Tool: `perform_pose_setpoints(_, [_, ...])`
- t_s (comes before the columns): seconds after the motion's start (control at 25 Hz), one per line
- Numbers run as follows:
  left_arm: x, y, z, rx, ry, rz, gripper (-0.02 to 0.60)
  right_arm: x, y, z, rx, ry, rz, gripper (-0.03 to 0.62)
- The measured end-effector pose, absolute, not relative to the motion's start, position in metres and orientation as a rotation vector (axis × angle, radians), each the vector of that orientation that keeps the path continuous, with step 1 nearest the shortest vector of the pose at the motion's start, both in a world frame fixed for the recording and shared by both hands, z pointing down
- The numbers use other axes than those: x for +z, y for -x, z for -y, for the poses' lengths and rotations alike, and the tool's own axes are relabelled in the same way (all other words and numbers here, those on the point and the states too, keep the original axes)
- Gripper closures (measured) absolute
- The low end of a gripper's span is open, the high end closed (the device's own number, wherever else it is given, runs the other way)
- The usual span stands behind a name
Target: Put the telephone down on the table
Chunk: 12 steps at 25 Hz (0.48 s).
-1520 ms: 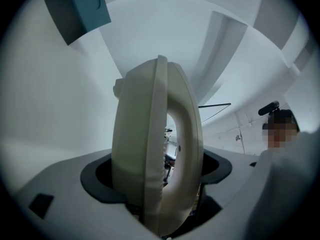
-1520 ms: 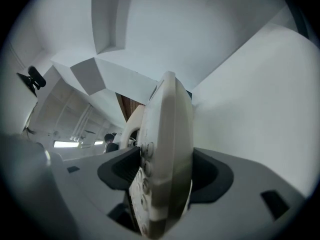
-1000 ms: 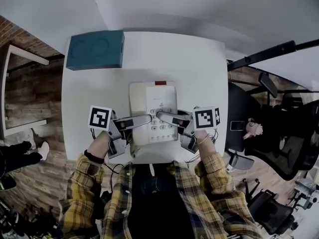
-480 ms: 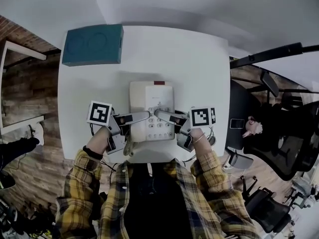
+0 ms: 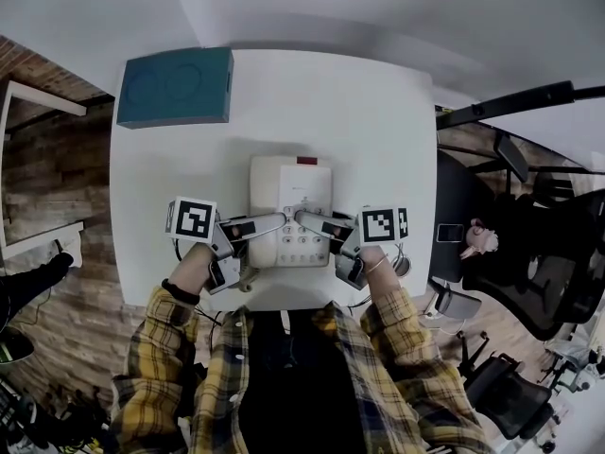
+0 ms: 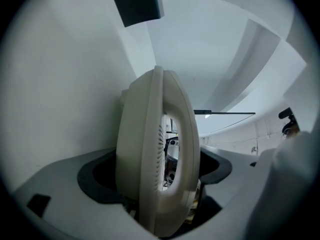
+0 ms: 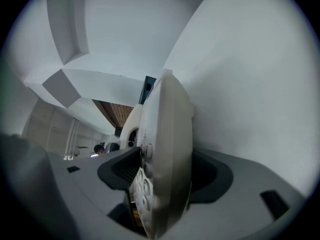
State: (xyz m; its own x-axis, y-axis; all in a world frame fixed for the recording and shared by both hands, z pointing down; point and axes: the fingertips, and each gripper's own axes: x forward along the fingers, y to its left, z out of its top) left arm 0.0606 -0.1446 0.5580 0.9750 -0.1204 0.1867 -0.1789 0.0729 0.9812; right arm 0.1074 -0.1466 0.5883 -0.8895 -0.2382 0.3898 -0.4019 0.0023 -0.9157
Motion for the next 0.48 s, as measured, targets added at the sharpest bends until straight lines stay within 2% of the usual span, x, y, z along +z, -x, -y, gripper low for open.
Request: perform_pose_setpoints(0.48, [0.5677,-0.0520,0.1470,0.074,-1.561,0.357,0.169,0.5929,-0.1079,0.1479,1.983,-0.706,2.108,0.315])
